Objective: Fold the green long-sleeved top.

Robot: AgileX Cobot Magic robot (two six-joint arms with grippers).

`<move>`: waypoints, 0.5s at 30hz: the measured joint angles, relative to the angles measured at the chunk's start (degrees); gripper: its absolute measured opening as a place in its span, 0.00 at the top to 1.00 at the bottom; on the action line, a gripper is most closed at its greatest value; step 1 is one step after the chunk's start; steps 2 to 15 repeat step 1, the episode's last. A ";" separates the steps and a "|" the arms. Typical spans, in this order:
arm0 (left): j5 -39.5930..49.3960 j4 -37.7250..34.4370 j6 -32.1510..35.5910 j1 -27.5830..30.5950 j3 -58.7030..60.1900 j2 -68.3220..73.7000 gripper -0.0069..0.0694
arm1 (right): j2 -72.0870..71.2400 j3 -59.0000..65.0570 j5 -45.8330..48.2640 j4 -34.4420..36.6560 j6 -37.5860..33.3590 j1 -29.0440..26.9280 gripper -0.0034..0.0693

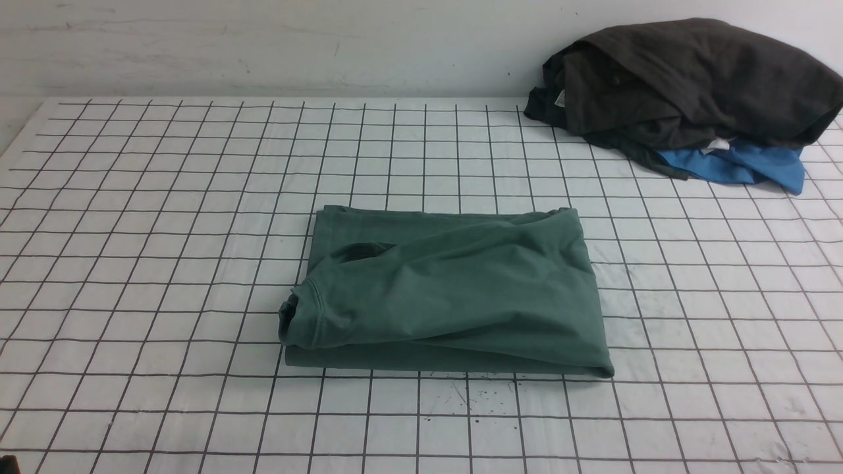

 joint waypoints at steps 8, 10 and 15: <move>0.00 0.00 0.00 0.00 0.00 0.00 0.92 | 0.00 0.00 0.00 0.00 0.00 0.00 0.97; 0.00 0.00 0.00 0.00 0.00 0.00 0.92 | 0.00 0.00 0.00 0.00 0.00 0.00 0.97; 0.00 0.00 0.00 0.00 0.00 0.00 0.92 | 0.00 0.00 0.00 0.00 0.00 0.00 0.97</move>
